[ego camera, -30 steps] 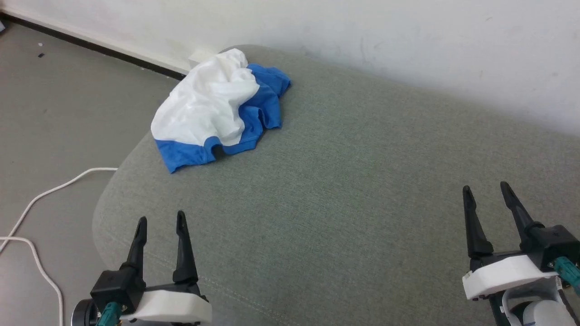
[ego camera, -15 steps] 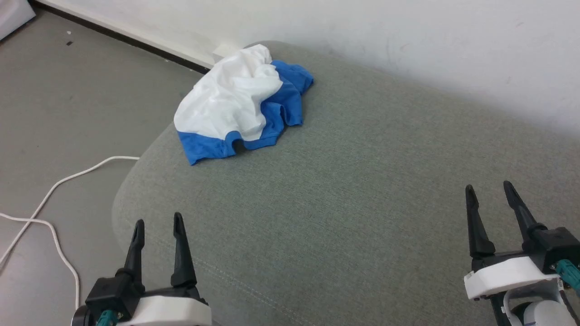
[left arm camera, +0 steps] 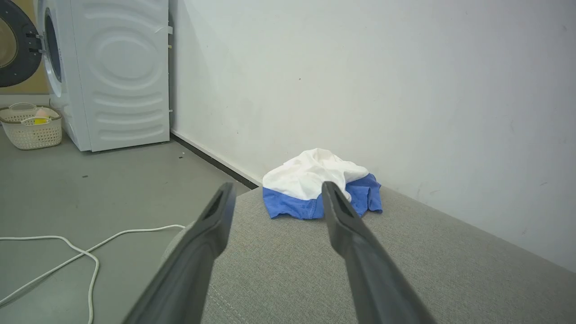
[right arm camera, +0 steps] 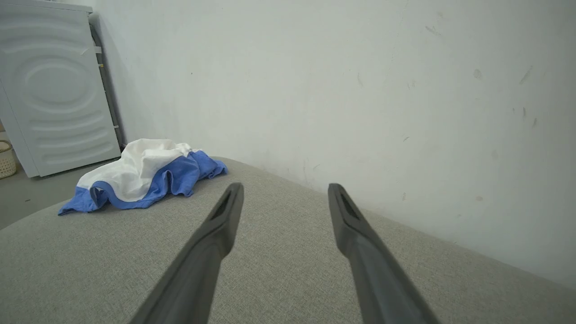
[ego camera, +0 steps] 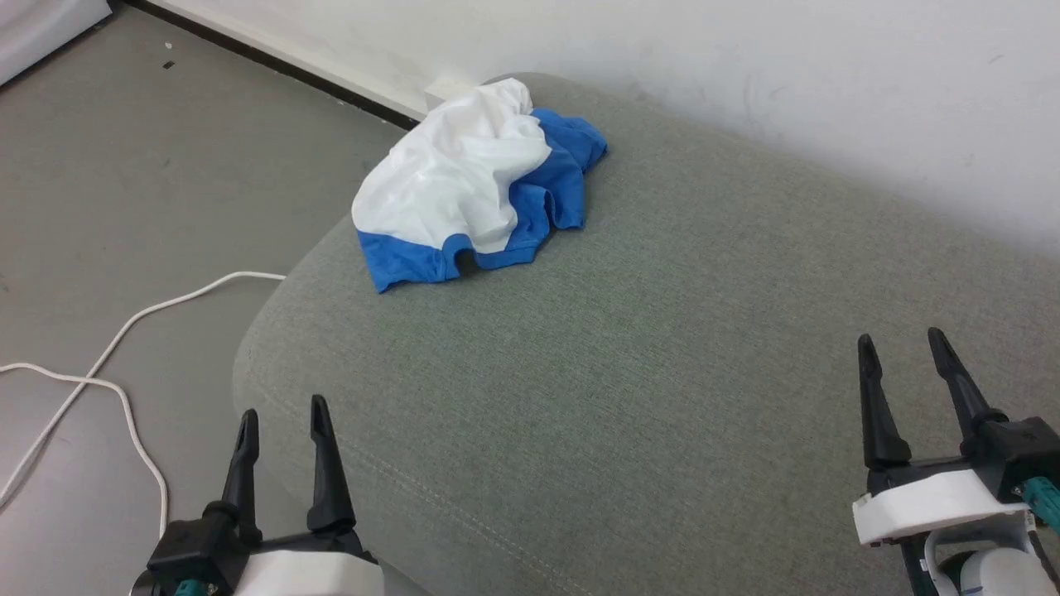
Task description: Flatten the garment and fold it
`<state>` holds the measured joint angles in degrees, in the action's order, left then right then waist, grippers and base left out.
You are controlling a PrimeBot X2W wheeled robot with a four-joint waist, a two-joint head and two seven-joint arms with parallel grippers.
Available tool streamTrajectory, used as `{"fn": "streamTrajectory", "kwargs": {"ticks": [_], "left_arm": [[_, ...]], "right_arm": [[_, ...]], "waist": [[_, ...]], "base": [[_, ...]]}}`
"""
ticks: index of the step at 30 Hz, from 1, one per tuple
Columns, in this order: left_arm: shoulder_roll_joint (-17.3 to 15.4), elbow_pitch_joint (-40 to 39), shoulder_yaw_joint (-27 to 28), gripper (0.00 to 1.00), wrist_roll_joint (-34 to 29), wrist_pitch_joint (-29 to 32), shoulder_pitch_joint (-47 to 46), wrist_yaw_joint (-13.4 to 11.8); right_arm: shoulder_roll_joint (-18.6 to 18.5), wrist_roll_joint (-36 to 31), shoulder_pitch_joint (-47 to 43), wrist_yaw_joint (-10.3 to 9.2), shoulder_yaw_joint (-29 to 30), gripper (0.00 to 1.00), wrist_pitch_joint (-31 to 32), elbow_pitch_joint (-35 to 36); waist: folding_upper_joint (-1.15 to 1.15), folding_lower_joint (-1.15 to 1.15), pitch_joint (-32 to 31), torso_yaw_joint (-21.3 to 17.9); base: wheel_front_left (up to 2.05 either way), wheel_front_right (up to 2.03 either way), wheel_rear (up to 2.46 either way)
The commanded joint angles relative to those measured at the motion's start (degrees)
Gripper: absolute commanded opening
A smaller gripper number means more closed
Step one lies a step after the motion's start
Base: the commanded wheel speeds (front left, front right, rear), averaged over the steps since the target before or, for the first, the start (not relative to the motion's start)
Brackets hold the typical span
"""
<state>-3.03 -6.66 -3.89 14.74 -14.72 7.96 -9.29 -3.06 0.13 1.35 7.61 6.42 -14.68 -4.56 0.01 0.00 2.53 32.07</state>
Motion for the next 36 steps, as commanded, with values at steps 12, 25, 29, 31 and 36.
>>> {"fn": "streamTrajectory", "kwargs": {"ticks": [12, 25, 29, 31, 36], "left_arm": [[0.15, -1.56, -0.33, 1.0, 1.18, -0.28, -0.08, -0.13], [-3.11, -13.17, -1.31, 1.0, 1.47, 12.63, -20.67, 1.52], [-5.01, -11.42, 1.4, 1.0, 2.04, 19.72, -31.42, 0.01], [-6.51, -9.05, 2.11, 1.0, 2.4, 23.39, -36.3, 0.09], [-10.56, -1.69, 3.56, 1.0, 3.11, 31.14, -45.91, 0.7]], "right_arm": [[0.18, -0.32, 1.02, -0.12, -0.03, 1.0, 0.19, 0.85], [-2.71, -0.62, 1.21, -0.12, 1.52, 1.0, 5.77, 12.15], [-5.97, 1.17, 1.65, -0.12, 1.1, 1.0, 8.43, 17.72], [-7.59, 2.31, 1.94, -0.12, 0.87, 1.0, 9.66, 20.31], [-11.2, 4.85, 2.79, -0.12, 0.87, 1.0, 12.72, 26.31]], "waist": [[-0.01, 0.0, 0.79, -0.35], [-0.01, 0.0, 9.41, -3.54], [-0.01, 0.0, 13.74, -5.18], [-0.01, 0.0, 15.72, -6.12], [-0.01, 0.0, 21.19, -8.46]], "base": [[0.0, 0.0, 0.0], [0.0, 0.0, 0.0], [0.0, 0.0, 0.0], [0.0, 0.0, 0.0], [0.0, 0.0, 0.0]]}}
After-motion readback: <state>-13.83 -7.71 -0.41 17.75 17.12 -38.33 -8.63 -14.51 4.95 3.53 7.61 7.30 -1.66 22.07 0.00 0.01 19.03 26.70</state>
